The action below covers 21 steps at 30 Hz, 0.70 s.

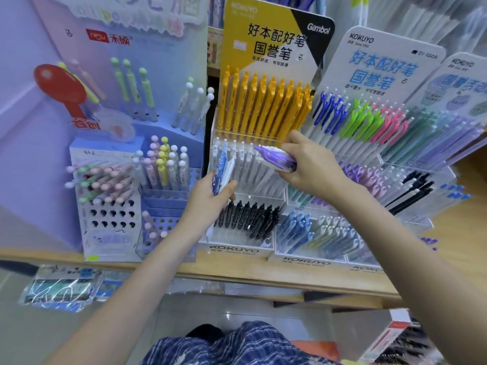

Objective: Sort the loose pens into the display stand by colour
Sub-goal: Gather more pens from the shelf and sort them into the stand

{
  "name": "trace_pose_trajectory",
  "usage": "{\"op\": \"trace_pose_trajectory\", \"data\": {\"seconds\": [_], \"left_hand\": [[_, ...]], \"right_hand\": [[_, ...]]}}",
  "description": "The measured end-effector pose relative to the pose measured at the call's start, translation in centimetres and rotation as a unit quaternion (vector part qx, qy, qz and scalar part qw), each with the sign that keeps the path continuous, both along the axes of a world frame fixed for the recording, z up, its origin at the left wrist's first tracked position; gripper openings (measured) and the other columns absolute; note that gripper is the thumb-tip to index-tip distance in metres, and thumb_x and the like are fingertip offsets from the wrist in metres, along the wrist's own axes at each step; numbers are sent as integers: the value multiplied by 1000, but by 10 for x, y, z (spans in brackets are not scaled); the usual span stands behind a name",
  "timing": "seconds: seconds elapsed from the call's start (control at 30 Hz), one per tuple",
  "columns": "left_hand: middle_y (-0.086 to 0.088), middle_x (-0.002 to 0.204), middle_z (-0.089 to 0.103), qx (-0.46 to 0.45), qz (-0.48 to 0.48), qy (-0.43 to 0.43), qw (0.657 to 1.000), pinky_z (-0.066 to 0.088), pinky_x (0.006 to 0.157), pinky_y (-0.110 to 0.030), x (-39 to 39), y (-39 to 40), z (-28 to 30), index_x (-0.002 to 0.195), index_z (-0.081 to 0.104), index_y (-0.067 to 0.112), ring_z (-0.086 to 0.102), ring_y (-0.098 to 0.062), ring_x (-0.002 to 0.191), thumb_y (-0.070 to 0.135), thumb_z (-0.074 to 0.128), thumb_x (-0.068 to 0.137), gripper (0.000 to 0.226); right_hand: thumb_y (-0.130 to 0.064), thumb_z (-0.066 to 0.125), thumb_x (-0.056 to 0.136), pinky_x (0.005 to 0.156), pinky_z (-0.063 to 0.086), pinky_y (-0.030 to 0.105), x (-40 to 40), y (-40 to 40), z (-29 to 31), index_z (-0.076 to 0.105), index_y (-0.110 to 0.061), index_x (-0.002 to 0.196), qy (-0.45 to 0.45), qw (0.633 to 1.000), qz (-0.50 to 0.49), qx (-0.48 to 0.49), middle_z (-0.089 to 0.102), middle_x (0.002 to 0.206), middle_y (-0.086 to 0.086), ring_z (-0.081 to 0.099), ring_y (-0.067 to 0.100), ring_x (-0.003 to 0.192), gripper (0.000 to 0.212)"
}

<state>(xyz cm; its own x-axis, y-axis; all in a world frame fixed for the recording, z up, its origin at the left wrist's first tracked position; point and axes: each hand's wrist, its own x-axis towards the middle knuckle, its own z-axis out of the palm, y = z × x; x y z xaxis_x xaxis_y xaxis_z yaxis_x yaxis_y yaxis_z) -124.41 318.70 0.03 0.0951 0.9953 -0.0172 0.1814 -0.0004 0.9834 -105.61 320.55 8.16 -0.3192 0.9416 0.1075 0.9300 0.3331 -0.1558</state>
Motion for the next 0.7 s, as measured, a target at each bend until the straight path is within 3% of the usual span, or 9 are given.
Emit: {"op": "trace_pose_trajectory", "data": {"seconds": [0.1, 0.3, 0.37, 0.4, 0.47, 0.5, 0.6, 0.7], "left_hand": [[2, 63, 53, -7, -3, -2, 1000, 37, 51, -21, 1, 1, -3, 79, 49, 23, 44, -9, 50, 20, 53, 93, 15], [-6, 67, 52, -24, -19, -23, 999, 38, 52, -20, -7, -2, -3, 77, 50, 17, 43, -11, 52, 25, 54, 92, 17], [-4, 65, 52, -35, -40, -42, 998, 38, 51, -19, -12, -3, 0, 77, 51, 15, 42, -8, 49, 25, 55, 91, 18], [-1, 63, 51, -40, -54, -50, 997, 37, 49, -17, -15, -3, 3, 76, 51, 14, 41, -6, 47, 24, 55, 91, 19], [6, 57, 50, -31, -94, -45, 994, 35, 48, -15, -16, -3, 8, 73, 51, 15, 41, -3, 45, 23, 57, 90, 19], [9, 56, 51, -14, -113, -24, 993, 35, 49, -14, -14, -3, 11, 73, 51, 18, 42, 0, 45, 22, 58, 89, 18], [13, 64, 54, 50, -129, 55, 989, 33, 51, -10, -8, -3, 19, 77, 51, 33, 48, 8, 51, 25, 61, 88, 16], [14, 62, 59, 37, -116, 13, 992, 32, 48, -8, -8, -4, 22, 75, 59, 24, 45, 7, 47, 23, 55, 91, 16]], "right_hand": [[-21, 60, 88, 47, 26, 22, -8, 12, -2, 46, -15, 73, -20, 1000, 1, -24, 41, 87, -2, 43, 16, 69, 21], [-17, 59, 87, 48, 28, 23, -16, 16, -5, 41, -18, 69, -70, 997, -7, -34, 45, 83, -2, 47, 18, 72, 25], [-18, 61, 87, 49, 31, 24, -17, 11, -6, 50, -13, 75, 15, 999, -41, -7, 49, 81, 3, 45, 16, 65, 16], [-18, 63, 87, 51, 35, 25, -19, 7, -4, 56, -8, 79, 118, 990, -68, -18, 52, 76, 7, 45, 16, 60, 14], [-18, 67, 85, 47, 41, 28, -28, -4, 2, 62, -2, 86, 347, 926, -109, -106, 59, 66, 8, 46, 15, 48, 17], [-18, 68, 84, 44, 43, 26, -32, -8, 3, 63, -4, 85, 410, 890, -123, -156, 62, 64, 6, 46, 13, 44, 16], [-16, 70, 82, 41, 43, 24, -39, -11, 5, 62, -7, 80, 450, 849, -157, -228, 66, 61, 2, 46, 10, 41, 12], [-11, 70, 81, 41, 43, 21, -29, -8, 15, 61, -6, 80, 468, 831, -190, -235, 67, 61, 2, 47, 10, 43, 10]]}}
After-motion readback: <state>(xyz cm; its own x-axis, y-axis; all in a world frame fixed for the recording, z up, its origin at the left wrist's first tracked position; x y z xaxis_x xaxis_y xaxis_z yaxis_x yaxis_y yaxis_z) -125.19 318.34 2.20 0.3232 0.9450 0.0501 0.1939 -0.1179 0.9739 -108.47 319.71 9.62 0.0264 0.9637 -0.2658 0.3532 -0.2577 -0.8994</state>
